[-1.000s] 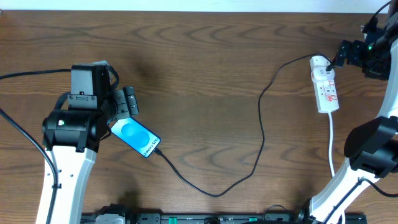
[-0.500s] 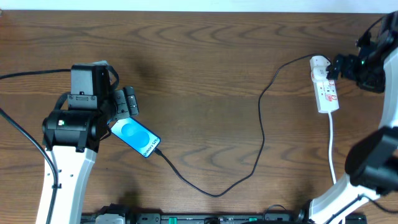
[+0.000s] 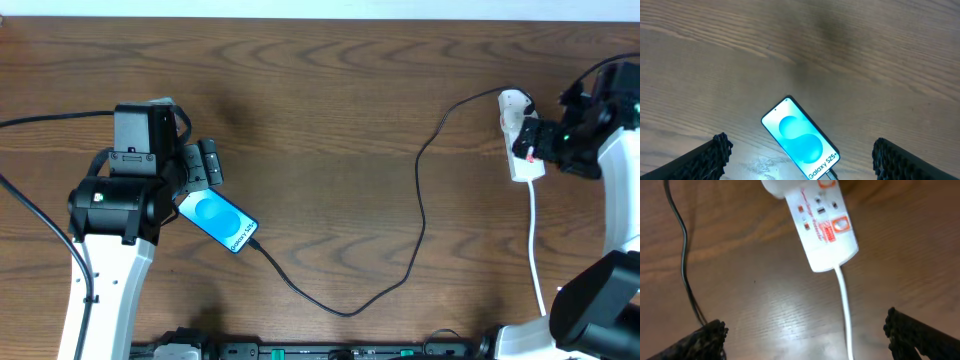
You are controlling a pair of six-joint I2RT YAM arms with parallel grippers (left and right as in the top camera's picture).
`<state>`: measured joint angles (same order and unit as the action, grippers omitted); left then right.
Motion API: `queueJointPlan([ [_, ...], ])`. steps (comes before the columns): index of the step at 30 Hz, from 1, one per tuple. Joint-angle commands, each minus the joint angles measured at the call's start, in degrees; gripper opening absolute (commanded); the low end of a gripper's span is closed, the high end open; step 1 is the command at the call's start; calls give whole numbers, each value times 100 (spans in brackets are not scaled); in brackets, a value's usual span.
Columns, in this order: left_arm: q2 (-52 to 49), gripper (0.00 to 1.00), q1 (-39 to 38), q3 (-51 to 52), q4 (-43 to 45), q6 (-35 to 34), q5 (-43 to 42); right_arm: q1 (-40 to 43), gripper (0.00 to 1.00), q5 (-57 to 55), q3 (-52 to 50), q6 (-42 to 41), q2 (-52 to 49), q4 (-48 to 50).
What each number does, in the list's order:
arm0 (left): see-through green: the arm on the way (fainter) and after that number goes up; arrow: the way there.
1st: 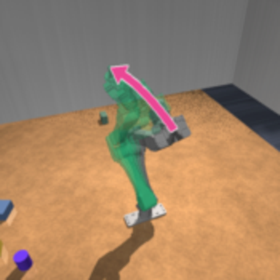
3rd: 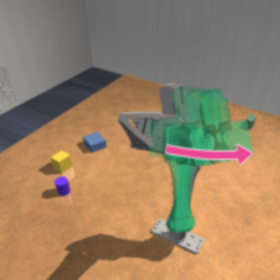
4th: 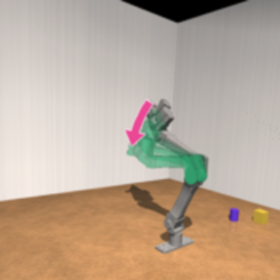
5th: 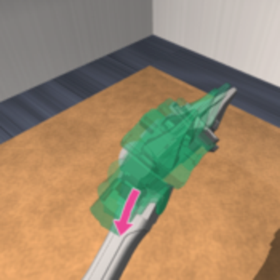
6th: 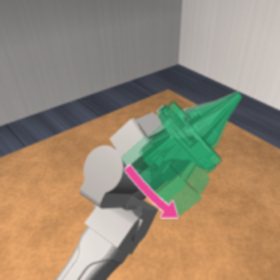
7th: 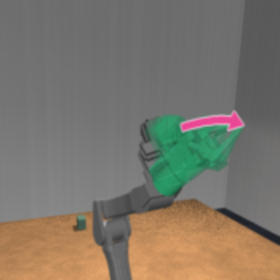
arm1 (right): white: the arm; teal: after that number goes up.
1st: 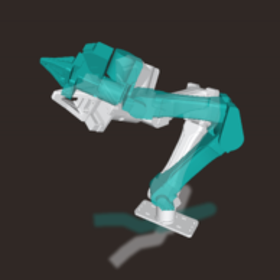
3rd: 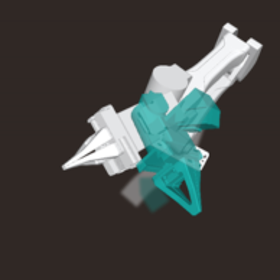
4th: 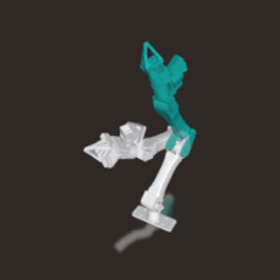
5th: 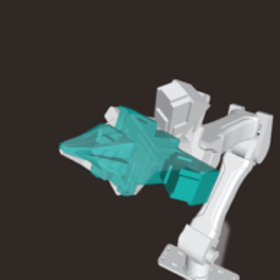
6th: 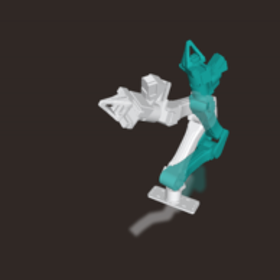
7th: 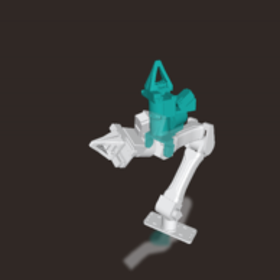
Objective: Plug charger to phone and switch on socket
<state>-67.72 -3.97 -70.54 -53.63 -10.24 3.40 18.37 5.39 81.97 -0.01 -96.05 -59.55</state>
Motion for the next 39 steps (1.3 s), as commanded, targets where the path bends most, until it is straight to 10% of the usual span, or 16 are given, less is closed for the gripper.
queueJointPlan([
  [1, 0, 93, -24, -94, -13, 76, 116, -203, 99, 61, -531, -96, 293, 361],
  [39, 0, 93, -24, -94, -13, 79, 116, -444, 99, 57, -1543, -315, 702, 1499],
])
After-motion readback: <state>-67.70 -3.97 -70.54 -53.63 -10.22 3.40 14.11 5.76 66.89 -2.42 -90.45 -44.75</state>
